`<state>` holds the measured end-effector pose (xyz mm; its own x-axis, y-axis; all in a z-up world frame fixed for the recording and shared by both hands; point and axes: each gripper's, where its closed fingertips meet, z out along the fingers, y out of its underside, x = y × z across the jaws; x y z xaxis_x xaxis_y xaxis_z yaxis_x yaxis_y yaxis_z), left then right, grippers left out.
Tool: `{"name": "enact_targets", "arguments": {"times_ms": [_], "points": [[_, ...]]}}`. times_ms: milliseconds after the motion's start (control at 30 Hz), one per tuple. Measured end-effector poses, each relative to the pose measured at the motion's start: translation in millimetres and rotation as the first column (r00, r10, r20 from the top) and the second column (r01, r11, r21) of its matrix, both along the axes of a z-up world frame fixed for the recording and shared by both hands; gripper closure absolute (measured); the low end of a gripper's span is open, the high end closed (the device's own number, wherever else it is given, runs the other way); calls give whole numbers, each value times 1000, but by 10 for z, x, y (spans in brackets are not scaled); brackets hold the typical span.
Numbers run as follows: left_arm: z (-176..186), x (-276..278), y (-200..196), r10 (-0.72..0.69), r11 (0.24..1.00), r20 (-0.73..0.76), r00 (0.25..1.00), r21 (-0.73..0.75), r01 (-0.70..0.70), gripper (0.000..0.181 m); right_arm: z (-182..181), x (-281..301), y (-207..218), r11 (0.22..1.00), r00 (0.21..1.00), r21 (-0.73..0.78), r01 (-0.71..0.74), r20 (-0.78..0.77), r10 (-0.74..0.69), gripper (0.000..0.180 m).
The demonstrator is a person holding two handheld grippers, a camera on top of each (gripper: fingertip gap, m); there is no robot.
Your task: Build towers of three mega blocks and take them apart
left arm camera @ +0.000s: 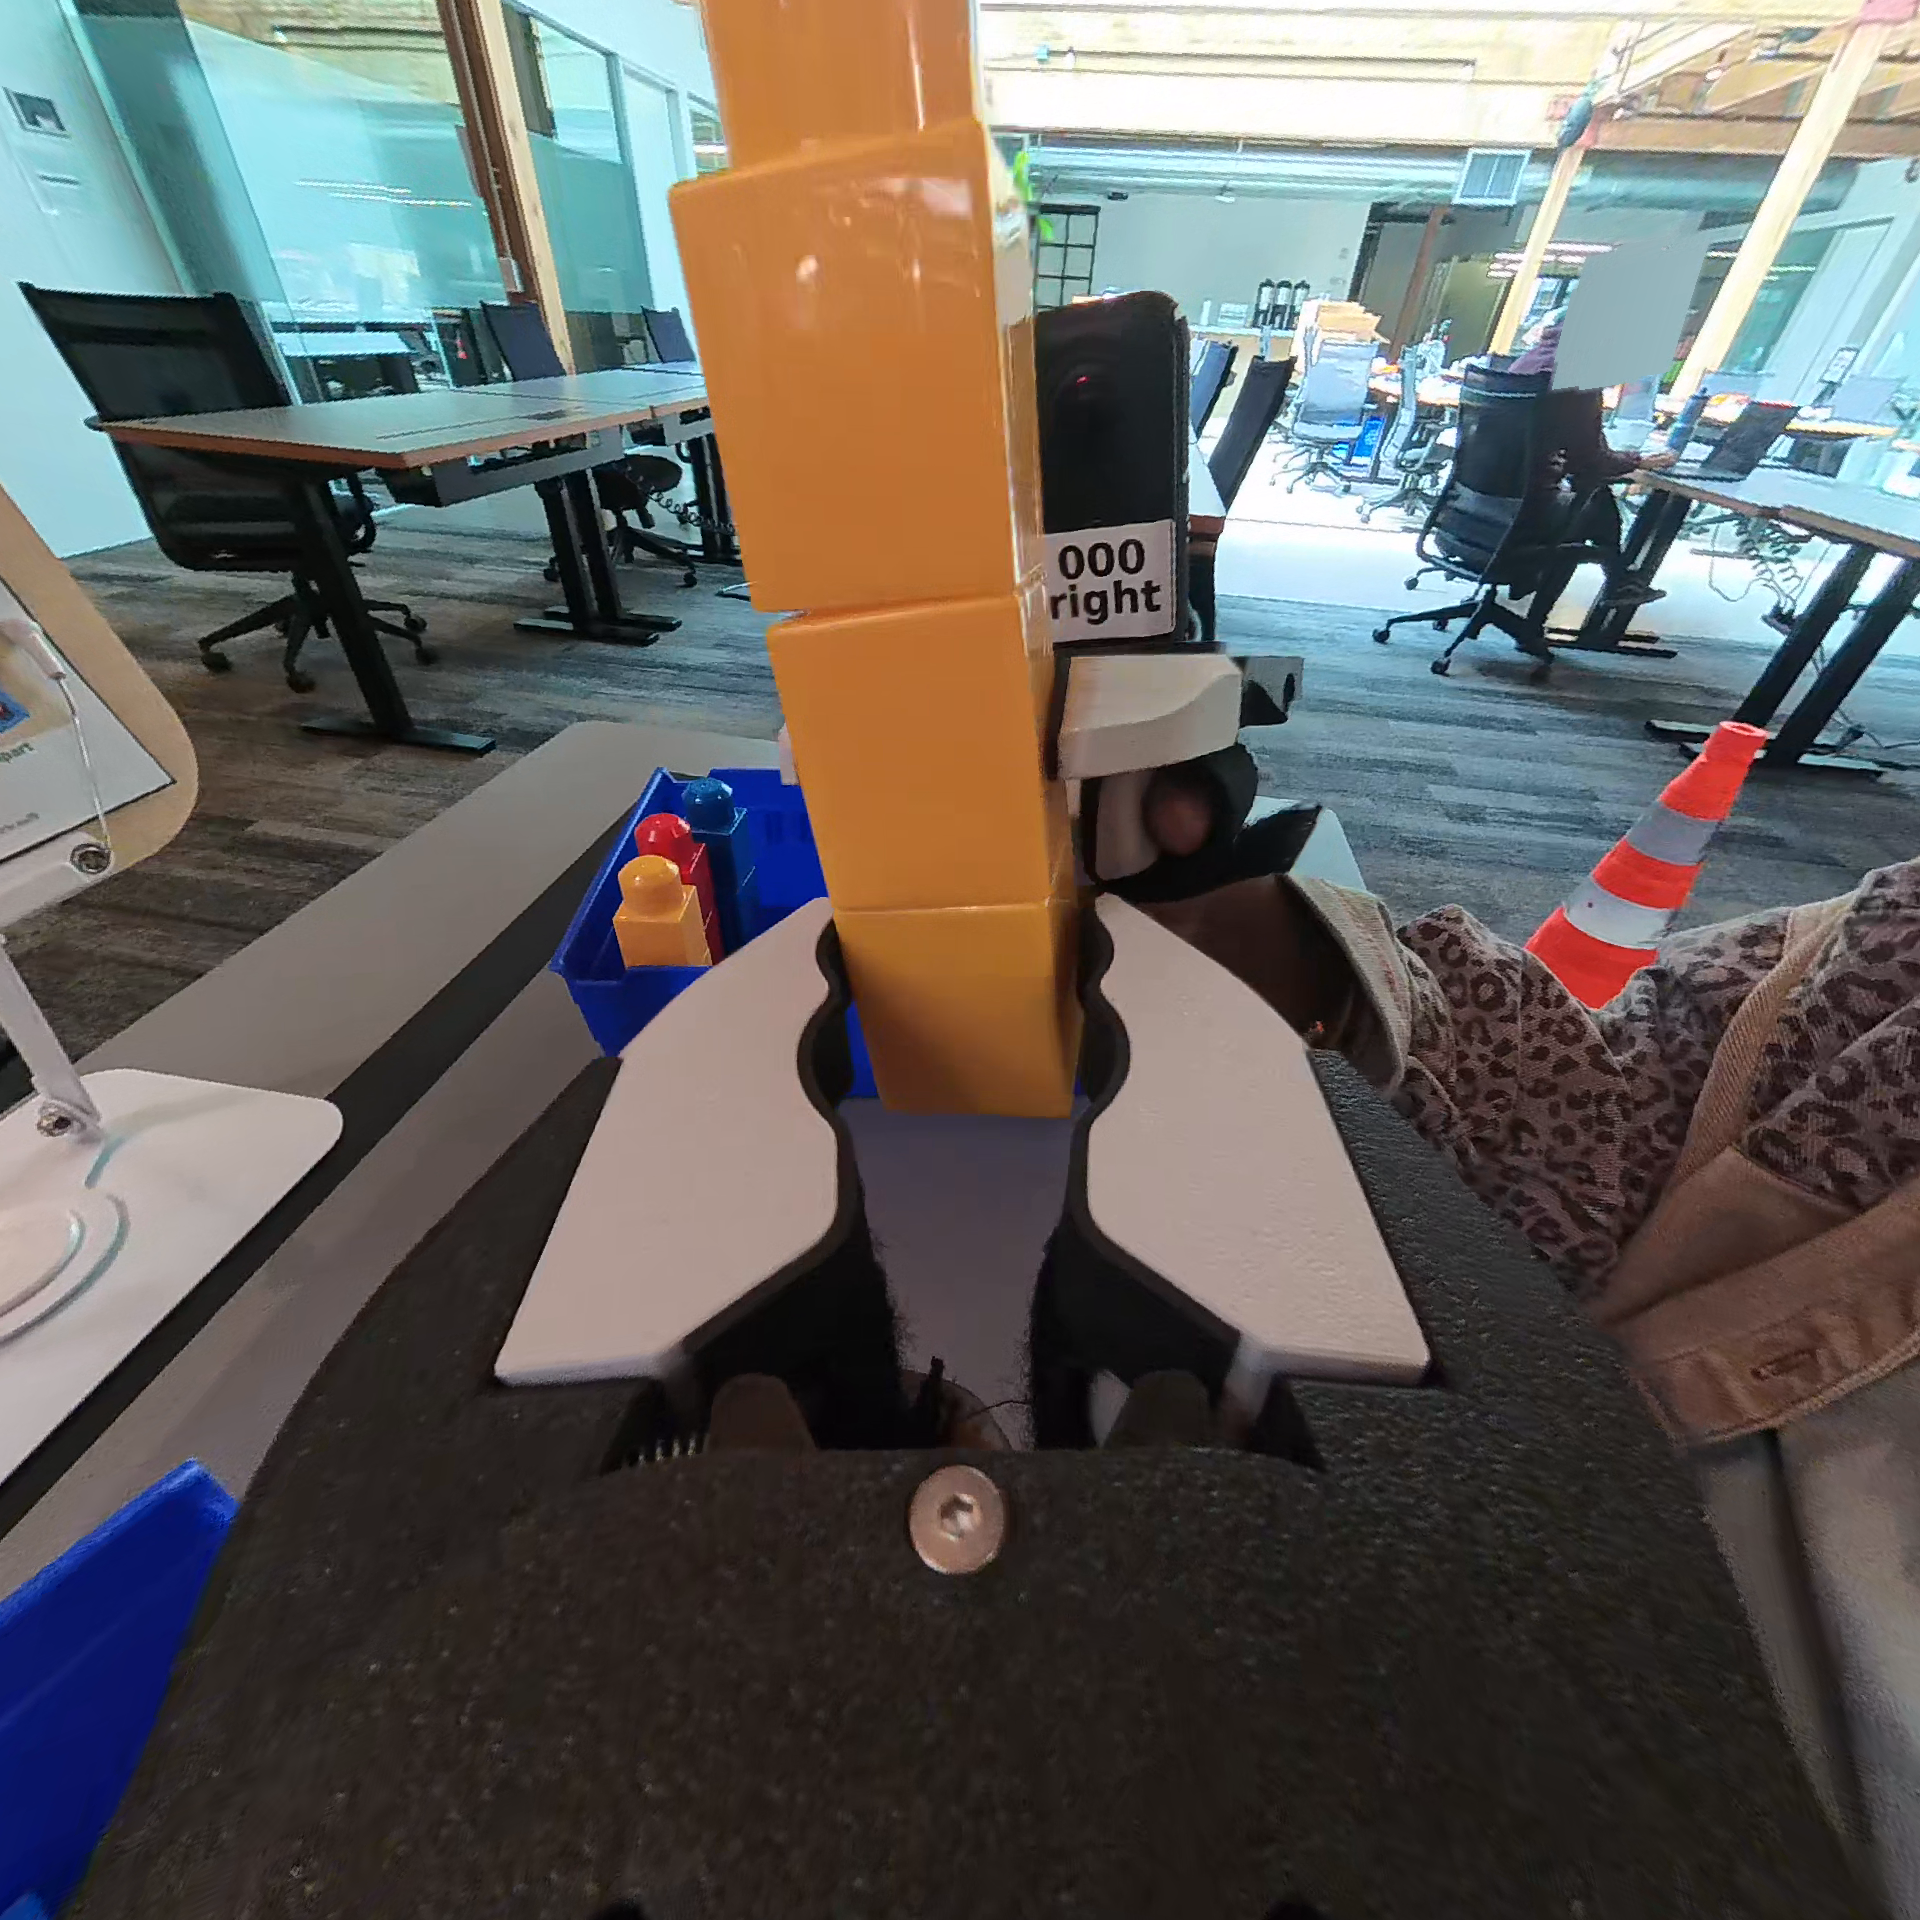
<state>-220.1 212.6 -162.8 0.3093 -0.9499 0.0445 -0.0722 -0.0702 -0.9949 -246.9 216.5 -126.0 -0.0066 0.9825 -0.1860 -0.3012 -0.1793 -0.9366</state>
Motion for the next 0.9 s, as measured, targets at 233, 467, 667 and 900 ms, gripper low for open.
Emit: {"name": "enact_targets", "arguments": {"times_ms": [233, 467, 667, 900], "points": [[10, -17, -30, -35, 999, 26, 999, -13, 35, 143, -22, -4, -28, 1000, 1000, 21, -22, 11, 21, 144], [-5, -71, -86, -68, 998, 11, 998, 1, 68, 144, -72, 18, -73, 996, 996, 32, -79, 34, 78, 145], [-66, -178, -81, -53, 998, -38, 998, 30, 54, 145, 126, 270, 5, 999, 997, 44, -9, -70, 12, 135], [-180, -143, -160, -110, 993, -101, 989, 27, 113, 145, 224, 424, 31, 997, 992, 65, 31, -127, -23, 135]]}}
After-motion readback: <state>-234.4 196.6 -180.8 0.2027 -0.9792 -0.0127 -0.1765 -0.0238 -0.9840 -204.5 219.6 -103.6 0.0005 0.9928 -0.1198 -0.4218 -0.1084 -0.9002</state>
